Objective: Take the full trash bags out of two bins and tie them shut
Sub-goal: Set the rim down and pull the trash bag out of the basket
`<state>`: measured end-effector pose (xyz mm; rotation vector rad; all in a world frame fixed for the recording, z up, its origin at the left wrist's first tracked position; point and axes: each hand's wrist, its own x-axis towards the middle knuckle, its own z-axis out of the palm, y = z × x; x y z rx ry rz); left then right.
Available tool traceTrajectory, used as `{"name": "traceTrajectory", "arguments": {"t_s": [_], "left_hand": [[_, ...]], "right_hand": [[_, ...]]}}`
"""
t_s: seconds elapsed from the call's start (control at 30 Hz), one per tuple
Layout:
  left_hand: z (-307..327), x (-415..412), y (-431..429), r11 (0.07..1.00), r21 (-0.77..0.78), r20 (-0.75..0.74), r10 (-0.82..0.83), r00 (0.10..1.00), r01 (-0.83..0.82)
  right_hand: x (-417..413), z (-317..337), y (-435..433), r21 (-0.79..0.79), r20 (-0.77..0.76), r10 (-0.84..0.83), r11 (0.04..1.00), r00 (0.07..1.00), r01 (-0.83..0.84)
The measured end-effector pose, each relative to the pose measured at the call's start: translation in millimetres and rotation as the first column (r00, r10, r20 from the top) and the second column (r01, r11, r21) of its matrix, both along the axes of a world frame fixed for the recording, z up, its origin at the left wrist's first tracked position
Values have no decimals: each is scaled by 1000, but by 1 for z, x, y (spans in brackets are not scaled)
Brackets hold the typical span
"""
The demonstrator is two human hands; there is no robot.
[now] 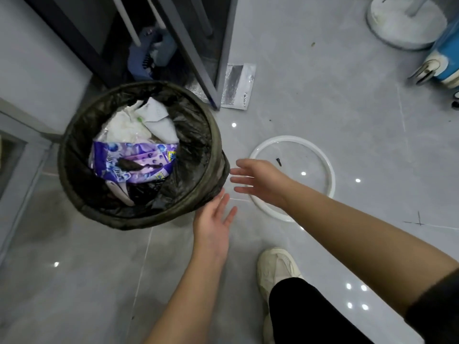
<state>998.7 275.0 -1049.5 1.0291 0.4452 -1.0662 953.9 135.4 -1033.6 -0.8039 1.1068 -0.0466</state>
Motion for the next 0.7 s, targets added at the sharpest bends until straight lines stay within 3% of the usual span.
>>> {"name": "traceTrajectory", "arguments": {"t_s": [0.13, 0.3, 0.43, 0.7], "left_hand": [[16, 8, 11, 985, -59, -88, 159, 983, -164], [31, 6, 22, 930, -102, -181, 332, 926, -354], [43, 8, 37, 866, -93, -253, 456, 853, -491], [93, 31, 57, 909, 35, 18, 415, 910, -415]], "right_hand": [[19, 10, 17, 173, 51, -43, 984, 998, 34], [28, 18, 30, 152, -22, -65, 986, 998, 67], [24, 31, 35, 133, 5, -116, 984, 993, 115], [37, 74, 35, -12, 125, -234, 971, 964, 238]]}}
